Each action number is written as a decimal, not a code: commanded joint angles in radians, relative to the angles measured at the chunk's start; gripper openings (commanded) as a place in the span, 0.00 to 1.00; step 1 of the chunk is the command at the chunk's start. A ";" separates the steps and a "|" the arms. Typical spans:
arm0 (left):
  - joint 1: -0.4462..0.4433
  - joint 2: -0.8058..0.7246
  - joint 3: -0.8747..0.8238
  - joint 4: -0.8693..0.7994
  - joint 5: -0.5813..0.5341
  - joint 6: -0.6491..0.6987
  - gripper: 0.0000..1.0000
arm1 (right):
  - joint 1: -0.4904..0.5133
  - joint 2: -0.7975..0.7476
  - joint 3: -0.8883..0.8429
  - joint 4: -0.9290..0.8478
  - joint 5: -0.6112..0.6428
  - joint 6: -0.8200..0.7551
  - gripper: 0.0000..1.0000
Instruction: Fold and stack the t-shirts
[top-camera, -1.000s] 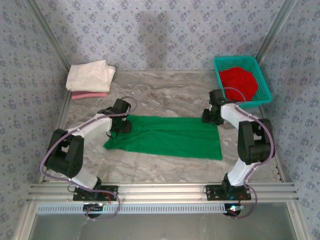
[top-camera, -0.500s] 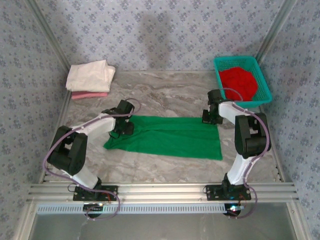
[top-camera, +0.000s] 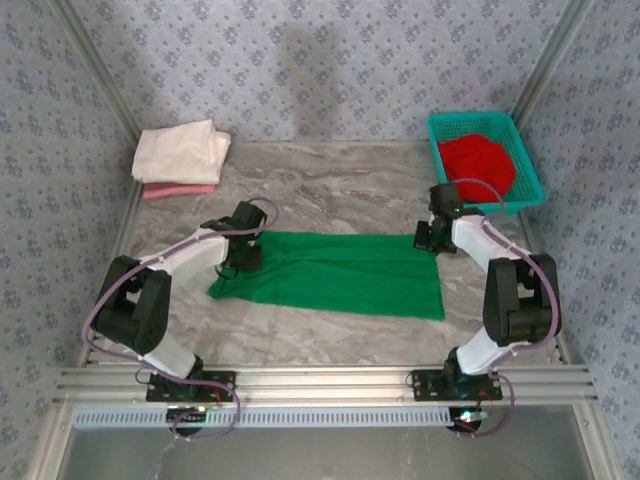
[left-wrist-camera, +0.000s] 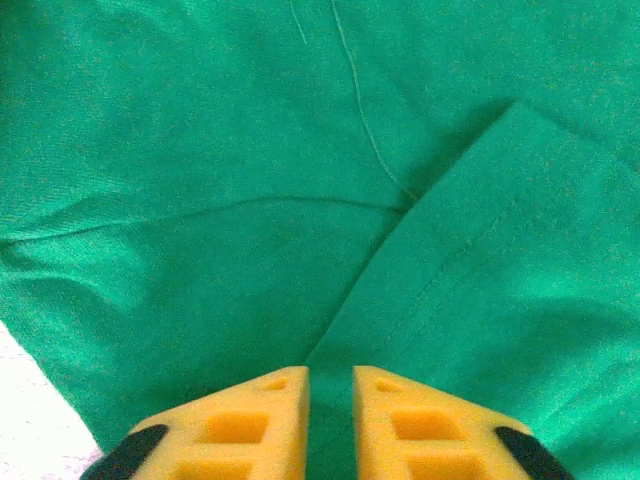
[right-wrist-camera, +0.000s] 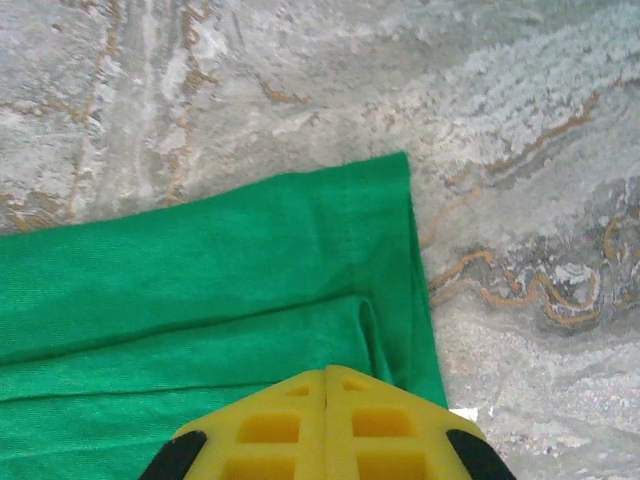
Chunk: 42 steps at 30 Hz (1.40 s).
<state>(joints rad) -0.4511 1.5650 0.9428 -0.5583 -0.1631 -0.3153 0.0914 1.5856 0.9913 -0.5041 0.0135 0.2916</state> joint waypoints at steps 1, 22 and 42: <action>0.003 -0.018 -0.008 -0.028 0.027 -0.001 0.12 | 0.001 0.025 0.003 0.009 -0.054 -0.013 0.00; 0.092 0.181 0.008 0.180 0.158 -0.310 0.00 | 0.134 0.149 -0.032 0.026 -0.040 0.137 0.00; 0.171 1.221 1.937 -0.414 0.257 -0.003 0.00 | 0.654 -0.087 -0.209 0.054 -0.233 0.446 0.00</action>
<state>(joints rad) -0.2848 2.7422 2.6575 -0.7269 0.0765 -0.3904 0.6884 1.5024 0.7448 -0.4046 -0.1902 0.6926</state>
